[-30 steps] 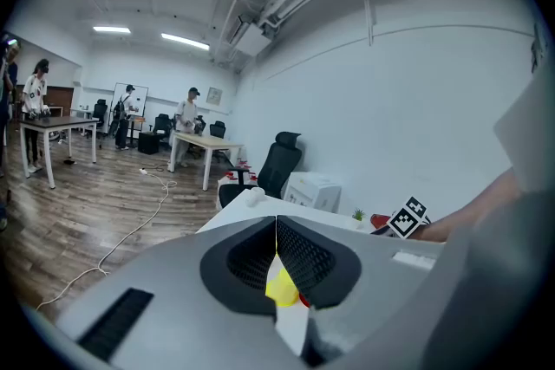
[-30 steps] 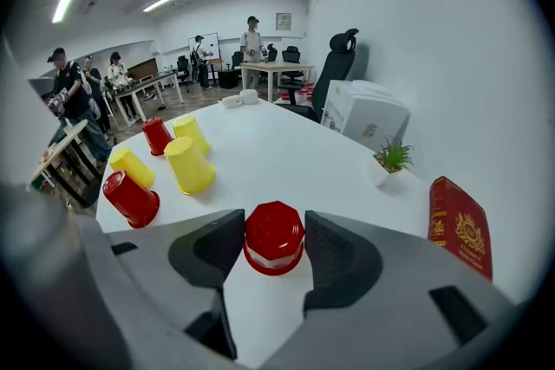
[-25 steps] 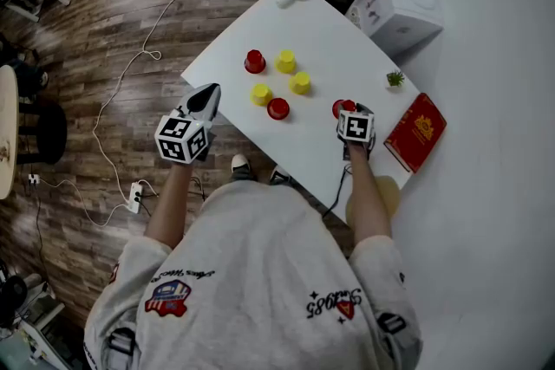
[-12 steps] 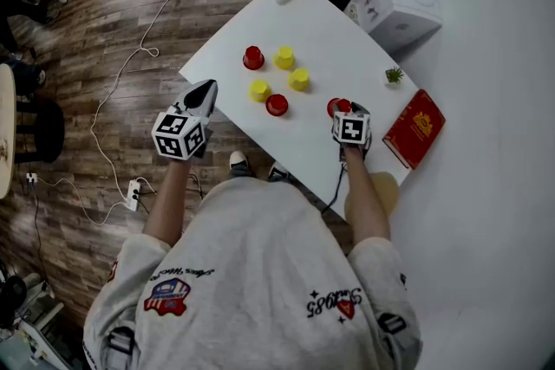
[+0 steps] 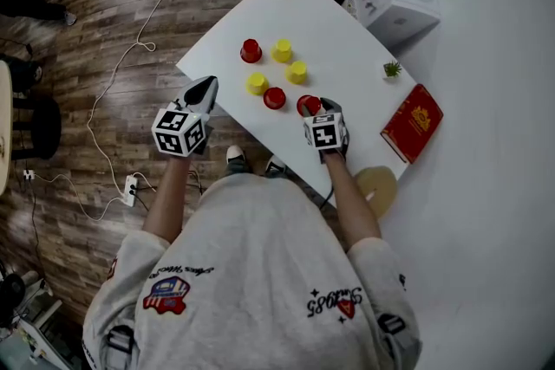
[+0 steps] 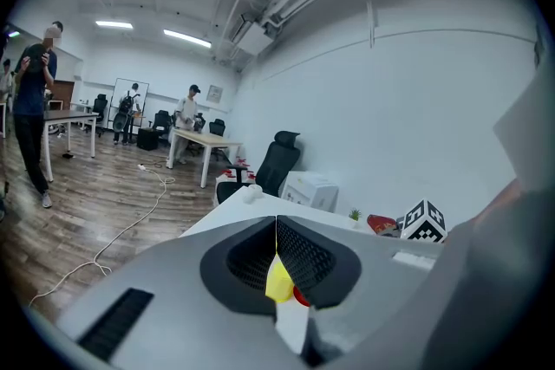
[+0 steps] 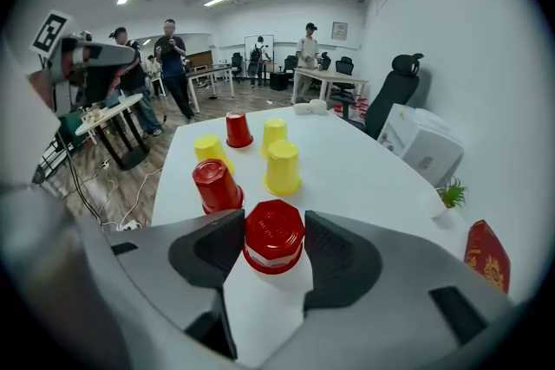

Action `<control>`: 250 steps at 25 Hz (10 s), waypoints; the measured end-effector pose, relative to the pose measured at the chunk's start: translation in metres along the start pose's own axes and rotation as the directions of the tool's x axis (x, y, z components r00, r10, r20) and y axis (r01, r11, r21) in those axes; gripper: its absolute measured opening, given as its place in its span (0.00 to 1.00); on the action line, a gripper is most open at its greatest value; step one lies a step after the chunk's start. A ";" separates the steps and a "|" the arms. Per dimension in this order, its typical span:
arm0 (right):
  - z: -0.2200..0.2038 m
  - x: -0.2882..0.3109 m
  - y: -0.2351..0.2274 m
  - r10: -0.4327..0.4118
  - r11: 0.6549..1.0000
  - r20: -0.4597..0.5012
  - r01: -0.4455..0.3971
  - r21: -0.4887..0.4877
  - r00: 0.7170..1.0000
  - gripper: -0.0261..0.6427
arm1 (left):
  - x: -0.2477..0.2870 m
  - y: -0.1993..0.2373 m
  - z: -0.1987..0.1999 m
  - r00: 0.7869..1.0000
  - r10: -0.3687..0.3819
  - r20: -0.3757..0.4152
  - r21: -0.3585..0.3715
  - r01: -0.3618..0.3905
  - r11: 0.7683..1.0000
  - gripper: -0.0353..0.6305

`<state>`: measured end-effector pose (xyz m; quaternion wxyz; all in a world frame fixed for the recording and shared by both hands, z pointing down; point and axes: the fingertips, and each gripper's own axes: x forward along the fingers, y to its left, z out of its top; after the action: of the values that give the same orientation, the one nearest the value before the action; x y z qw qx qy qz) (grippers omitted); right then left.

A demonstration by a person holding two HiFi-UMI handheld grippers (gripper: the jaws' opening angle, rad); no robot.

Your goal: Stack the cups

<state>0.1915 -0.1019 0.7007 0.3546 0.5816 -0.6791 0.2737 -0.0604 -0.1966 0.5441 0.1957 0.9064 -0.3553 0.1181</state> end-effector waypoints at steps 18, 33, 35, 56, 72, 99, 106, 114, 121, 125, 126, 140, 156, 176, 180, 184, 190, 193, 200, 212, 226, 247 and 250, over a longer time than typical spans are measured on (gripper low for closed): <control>-0.003 0.018 0.060 0.095 0.991 -0.049 -0.099 -0.085 0.994 0.37 | -0.020 0.015 -0.013 0.999 0.039 -0.009 -0.027 -0.040 0.999 0.06; 0.020 -0.003 0.058 0.118 0.989 0.045 -0.113 -0.090 0.992 0.43 | -0.016 0.017 -0.012 0.999 0.047 -0.007 -0.029 -0.047 0.998 0.06; 0.035 -0.009 0.051 0.110 0.991 0.075 -0.103 -0.090 0.991 0.43 | -0.016 0.017 -0.010 0.999 0.047 -0.006 -0.029 -0.047 0.998 0.06; 0.095 0.054 0.000 0.092 0.991 0.040 -0.087 -0.101 0.995 0.43 | -0.050 0.047 -0.012 0.985 0.175 0.010 -0.060 -0.174 0.983 0.06; 0.096 0.089 0.001 0.081 0.994 0.006 -0.080 -0.073 0.997 0.36 | -0.086 0.063 -0.024 0.963 0.269 0.008 -0.087 -0.267 0.960 0.06; 0.123 0.005 0.104 0.299 0.901 -0.041 -0.296 -0.318 0.953 0.36 | -0.076 0.050 -0.022 0.977 0.212 0.026 -0.085 -0.209 0.974 0.06; 0.123 0.009 0.116 0.310 0.887 -0.050 -0.308 -0.345 0.949 0.36 | -0.080 0.055 -0.023 0.974 0.225 0.026 -0.092 -0.222 0.971 0.06; 0.121 0.012 0.120 0.323 0.887 -0.039 -0.316 -0.336 0.946 0.36 | -0.081 0.059 -0.024 0.974 0.224 0.024 -0.098 -0.221 0.970 0.06; 0.133 0.005 0.109 0.350 0.896 0.034 -0.324 -0.303 0.936 0.40 | -0.075 0.058 -0.026 0.976 0.219 0.019 -0.099 -0.216 0.971 0.06; 0.134 0.007 0.111 0.355 0.889 0.029 -0.327 -0.320 0.935 0.39 | -0.072 0.056 -0.024 0.977 0.212 0.018 -0.097 -0.209 0.973 0.06; 0.132 0.008 0.112 0.354 0.887 0.024 -0.328 -0.325 0.935 0.39 | -0.071 0.056 -0.023 0.977 0.211 0.017 -0.096 -0.208 0.973 0.06; 0.109 0.007 0.117 0.321 0.883 -0.056 -0.321 -0.343 0.945 0.35 | -0.073 0.054 -0.026 0.978 0.210 0.012 -0.092 -0.208 0.974 0.06; 0.122 -0.001 0.106 0.339 0.916 0.063 -0.314 -0.249 0.939 0.42 | -0.080 0.052 -0.029 0.977 0.214 0.013 -0.095 -0.212 0.973 0.06; 0.159 0.067 0.013 0.194 0.967 0.062 -0.180 -0.180 0.979 0.42 | -0.099 0.071 -0.033 0.954 0.298 -0.004 -0.105 -0.297 0.949 0.06; 0.158 0.091 0.011 0.186 0.967 0.024 -0.179 -0.180 0.982 0.42 | -0.110 0.077 -0.039 0.942 0.336 -0.009 -0.116 -0.334 0.935 0.06; 0.154 0.113 0.008 0.169 0.968 -0.006 -0.167 -0.187 0.986 0.41 | -0.120 0.081 -0.047 0.930 0.367 -0.016 -0.128 -0.366 0.922 0.06; 0.155 0.132 0.007 0.143 0.969 -0.048 -0.150 -0.194 0.989 0.37 | -0.131 0.087 -0.051 0.918 0.396 -0.021 -0.144 -0.395 0.908 0.06; 0.148 0.138 0.005 0.162 0.969 -0.071 -0.172 -0.177 0.984 0.37 | -0.131 0.086 -0.054 0.916 0.400 -0.025 -0.140 -0.399 0.906 0.06; 0.145 0.142 0.008 0.174 0.971 -0.079 -0.184 -0.149 0.982 0.33 | -0.129 0.083 -0.052 0.923 0.384 -0.035 -0.118 -0.386 0.915 0.06; 0.159 0.068 -0.008 0.187 0.974 0.027 -0.182 -0.132 0.982 0.32 | -0.102 0.069 -0.041 0.957 0.289 -0.025 -0.092 -0.290 0.952 0.06; 0.120 -0.043 0.013 0.216 0.961 0.046 -0.204 -0.187 0.975 0.32 | -0.037 0.020 -0.021 0.997 0.080 -0.014 -0.032 -0.081 0.996 0.06; 0.063 -0.041 0.077 0.257 0.925 -0.059 -0.263 -0.274 0.965 0.33 | -0.037 0.012 -0.031 0.998 0.053 -0.030 -0.034 -0.054 0.998 0.06; 0.066 -0.042 0.079 0.256 0.924 -0.050 -0.259 -0.282 0.966 0.33 | -0.039 0.014 -0.031 0.998 0.057 -0.031 -0.036 -0.058 0.998 0.06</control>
<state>0.1059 -0.1152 0.6311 0.4001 0.4283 -0.7798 0.2201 -0.1010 -0.1692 0.5618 0.2141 0.8902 -0.3805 0.1305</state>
